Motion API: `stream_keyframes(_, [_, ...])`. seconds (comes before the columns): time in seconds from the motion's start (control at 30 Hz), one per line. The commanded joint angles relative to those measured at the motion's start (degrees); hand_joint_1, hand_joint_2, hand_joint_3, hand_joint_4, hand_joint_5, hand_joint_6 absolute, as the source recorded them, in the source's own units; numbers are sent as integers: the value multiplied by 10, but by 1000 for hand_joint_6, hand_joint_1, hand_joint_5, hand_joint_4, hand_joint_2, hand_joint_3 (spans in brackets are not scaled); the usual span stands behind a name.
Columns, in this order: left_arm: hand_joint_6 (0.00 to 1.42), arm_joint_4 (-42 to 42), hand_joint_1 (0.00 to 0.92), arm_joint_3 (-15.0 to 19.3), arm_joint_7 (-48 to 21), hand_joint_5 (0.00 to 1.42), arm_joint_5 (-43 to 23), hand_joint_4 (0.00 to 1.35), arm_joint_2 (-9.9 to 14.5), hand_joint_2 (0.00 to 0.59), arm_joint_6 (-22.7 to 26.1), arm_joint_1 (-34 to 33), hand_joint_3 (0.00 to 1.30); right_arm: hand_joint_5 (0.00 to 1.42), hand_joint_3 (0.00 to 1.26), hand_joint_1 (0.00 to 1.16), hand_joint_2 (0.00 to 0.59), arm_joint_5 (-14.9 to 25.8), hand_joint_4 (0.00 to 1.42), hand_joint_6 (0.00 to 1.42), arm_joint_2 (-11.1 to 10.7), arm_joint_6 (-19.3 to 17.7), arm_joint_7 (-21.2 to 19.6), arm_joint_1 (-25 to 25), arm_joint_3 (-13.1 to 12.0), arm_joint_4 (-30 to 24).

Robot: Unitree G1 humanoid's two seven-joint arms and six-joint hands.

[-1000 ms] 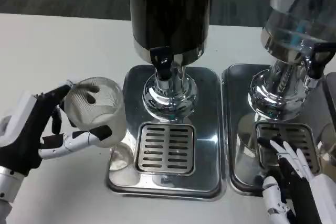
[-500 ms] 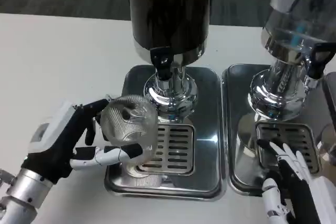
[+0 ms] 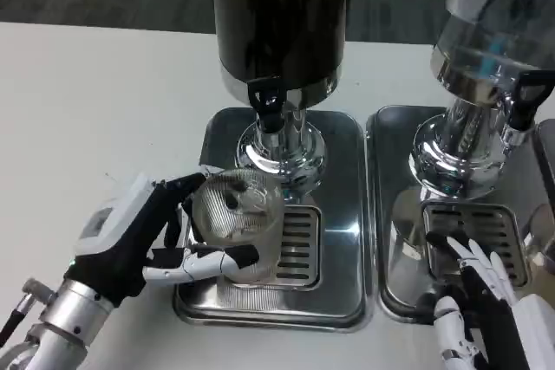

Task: Grasp the cup under the faucet to collect the drink, then remove the cup.

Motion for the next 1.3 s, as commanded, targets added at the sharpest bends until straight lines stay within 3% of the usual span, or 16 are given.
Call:
stream_keyframes(0.03, [1200,15,455,-3,18,884,7,612,-9,97,14,-26,582,4,180,0,586,2,64,48,2,-6,-2,4,0,-12])
stream_keyframes(0.63, [1183,58,458,-10,22,873,5,604,-9,96,28,-68,578,14,188,0,586,-18,74,55,19,6,-1,7,14,-27])
stream_keyframes(0.9, [1113,71,362,-21,-3,805,0,549,-13,102,34,-83,533,15,188,1,586,-19,76,62,19,6,-1,11,13,-30])
stream_keyframes(1.3, [1111,75,370,-32,-14,817,-2,557,-29,108,34,-91,537,15,188,7,586,-20,76,65,21,6,-2,25,12,-38])
